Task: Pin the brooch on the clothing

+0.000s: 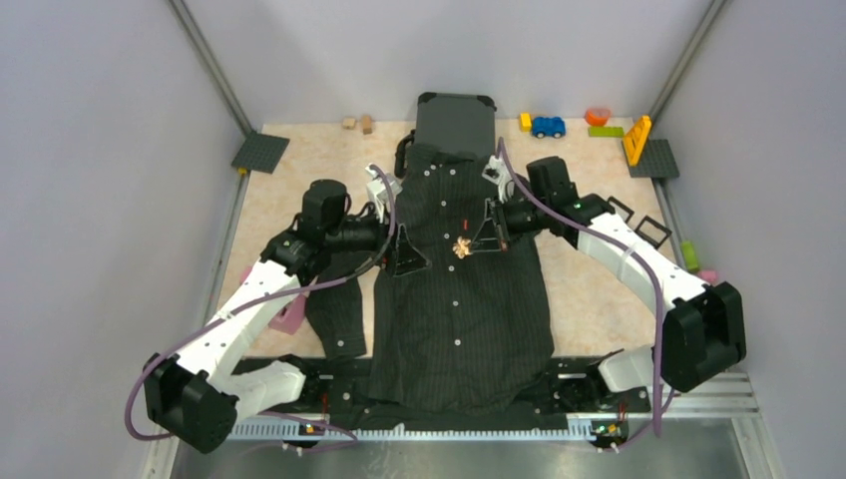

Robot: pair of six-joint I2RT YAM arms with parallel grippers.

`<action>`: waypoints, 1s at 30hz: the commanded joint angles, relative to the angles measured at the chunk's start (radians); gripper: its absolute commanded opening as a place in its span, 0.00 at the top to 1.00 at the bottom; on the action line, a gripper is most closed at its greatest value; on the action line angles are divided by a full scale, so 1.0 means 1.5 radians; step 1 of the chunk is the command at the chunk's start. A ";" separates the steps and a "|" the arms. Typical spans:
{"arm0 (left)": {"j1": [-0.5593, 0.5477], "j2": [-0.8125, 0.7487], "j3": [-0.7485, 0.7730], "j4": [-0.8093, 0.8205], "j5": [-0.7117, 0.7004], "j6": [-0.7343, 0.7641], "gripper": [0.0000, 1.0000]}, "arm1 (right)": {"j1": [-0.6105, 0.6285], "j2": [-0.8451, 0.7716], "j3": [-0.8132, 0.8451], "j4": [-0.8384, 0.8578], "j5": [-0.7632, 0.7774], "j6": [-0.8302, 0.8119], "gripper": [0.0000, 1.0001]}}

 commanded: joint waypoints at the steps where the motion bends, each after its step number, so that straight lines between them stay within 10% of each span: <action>1: -0.002 -0.003 -0.002 0.046 0.082 -0.005 0.11 | 0.028 -0.015 0.021 0.044 -0.174 -0.019 1.00; 9: -0.019 0.021 0.000 0.056 0.129 -0.026 0.11 | 0.072 -0.010 0.068 0.015 -0.234 -0.056 1.00; 21: -0.057 0.048 0.007 0.057 0.168 -0.035 0.46 | 0.121 0.021 0.124 -0.068 -0.248 -0.134 1.00; 30: -0.057 0.039 0.018 0.023 0.130 -0.001 0.46 | 0.130 0.030 0.137 -0.104 -0.237 -0.163 1.00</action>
